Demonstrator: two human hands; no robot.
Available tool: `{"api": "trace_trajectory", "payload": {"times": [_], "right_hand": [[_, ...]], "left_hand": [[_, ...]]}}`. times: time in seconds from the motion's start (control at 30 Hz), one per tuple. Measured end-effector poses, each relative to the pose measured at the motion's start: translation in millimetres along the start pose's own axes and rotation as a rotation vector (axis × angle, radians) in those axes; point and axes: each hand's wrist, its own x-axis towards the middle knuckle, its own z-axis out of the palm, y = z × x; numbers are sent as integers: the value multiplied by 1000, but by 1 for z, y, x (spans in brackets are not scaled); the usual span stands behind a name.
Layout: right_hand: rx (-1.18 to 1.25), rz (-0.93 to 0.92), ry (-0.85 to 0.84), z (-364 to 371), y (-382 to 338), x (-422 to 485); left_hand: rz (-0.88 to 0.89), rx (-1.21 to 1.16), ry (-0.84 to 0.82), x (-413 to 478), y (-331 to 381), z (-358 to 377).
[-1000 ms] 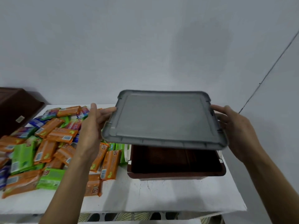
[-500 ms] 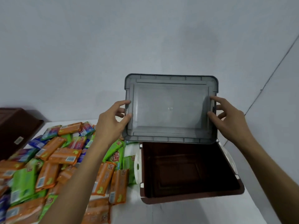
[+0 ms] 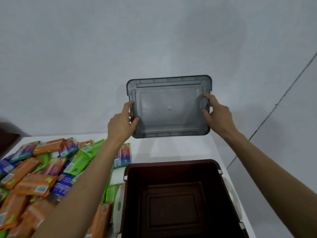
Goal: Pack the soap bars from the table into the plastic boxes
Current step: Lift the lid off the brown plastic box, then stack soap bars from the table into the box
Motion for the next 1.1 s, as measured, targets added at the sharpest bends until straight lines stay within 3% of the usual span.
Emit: {"api": "trace_trajectory", "payload": {"times": [0.27,0.73,1.1], "right_hand": [[122,136,-211,44,42,19],[234,231,-372,59,47,12],[7,270,-702,49,18,-1]], "left_hand": [[-78,-1,-162,28,-19,50],[-133,-149,-306,24,-36,79],[-221,-58,-508,-5,-63,54]]}}
